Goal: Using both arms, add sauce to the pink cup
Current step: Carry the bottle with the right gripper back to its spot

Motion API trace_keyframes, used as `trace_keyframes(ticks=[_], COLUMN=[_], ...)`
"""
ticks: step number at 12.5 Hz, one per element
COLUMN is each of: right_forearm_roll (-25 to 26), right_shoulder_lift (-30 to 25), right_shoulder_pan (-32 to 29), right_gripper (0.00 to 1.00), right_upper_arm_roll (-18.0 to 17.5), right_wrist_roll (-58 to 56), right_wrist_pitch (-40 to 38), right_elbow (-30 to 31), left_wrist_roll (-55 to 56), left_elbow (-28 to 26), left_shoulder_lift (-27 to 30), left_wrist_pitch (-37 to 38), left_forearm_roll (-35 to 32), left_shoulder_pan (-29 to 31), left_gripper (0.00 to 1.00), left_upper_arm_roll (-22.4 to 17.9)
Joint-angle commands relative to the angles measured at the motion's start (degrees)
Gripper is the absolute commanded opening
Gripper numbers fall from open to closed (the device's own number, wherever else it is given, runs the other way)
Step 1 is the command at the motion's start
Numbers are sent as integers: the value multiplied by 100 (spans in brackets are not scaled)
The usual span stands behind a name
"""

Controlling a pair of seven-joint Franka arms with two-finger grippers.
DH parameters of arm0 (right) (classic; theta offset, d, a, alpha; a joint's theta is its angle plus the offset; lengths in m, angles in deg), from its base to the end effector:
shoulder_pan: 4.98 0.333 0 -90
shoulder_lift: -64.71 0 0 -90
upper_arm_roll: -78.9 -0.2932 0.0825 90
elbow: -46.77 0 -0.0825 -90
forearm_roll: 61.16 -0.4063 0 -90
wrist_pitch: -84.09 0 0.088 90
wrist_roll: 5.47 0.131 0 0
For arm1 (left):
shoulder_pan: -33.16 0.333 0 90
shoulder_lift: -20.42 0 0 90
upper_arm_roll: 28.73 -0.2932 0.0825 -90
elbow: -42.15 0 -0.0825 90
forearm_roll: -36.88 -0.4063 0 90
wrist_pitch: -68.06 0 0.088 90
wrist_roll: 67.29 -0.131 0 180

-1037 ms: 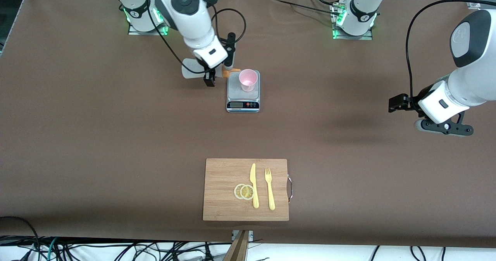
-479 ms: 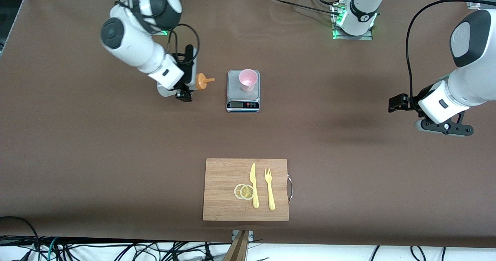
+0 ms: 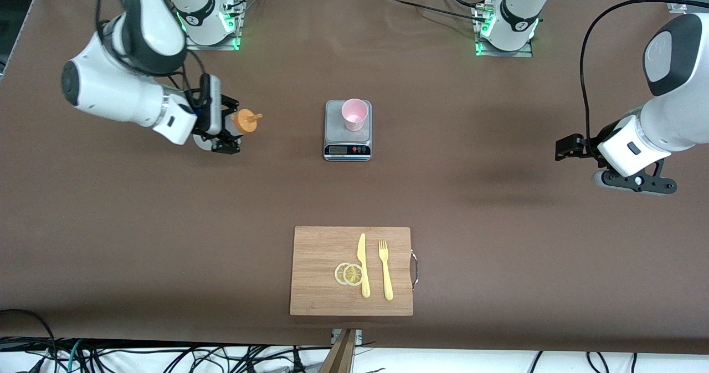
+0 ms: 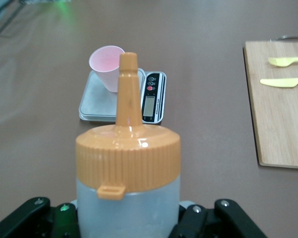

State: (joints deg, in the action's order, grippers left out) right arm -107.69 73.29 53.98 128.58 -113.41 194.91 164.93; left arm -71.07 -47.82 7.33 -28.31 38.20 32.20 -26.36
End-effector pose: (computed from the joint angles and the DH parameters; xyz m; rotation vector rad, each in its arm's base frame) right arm 0.5476 0.1596 0.3285 -1.7355 -1.8899 -0.4461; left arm 0.6322 -0.0378 0.4483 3.0982 -0.1856 -0.1809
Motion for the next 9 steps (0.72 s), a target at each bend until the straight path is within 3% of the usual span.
trace_keyframes(ticks=[1, 7, 9], right_forearm_roll=[-829, -2368, -2877], right_shoulder_lift=[414, 2083, 2698], right_shoulder_pan=[-655, -2237, -2956], right_gripper=[6, 6, 6], right_upper_arm_roll=[-28, -116, -544], right_wrist_roll=[-1136, -3029, -3215], right_wrist_pitch=[-691, -2765, -3520], right_elbow=[-12, -371, -679], left_wrist_roll=[-97, -97, -97], left_elbow=[155, 155, 155], left_shoulder_lift=[-45, -45, -45], left_wrist_pitch=[118, 118, 118], left_forearm_roll=[-44, -44, -44], left_shoulder_pan=[-45, -53, -53], left_gripper=[100, 100, 100], left_upper_arm_roll=[-26, -26, -26])
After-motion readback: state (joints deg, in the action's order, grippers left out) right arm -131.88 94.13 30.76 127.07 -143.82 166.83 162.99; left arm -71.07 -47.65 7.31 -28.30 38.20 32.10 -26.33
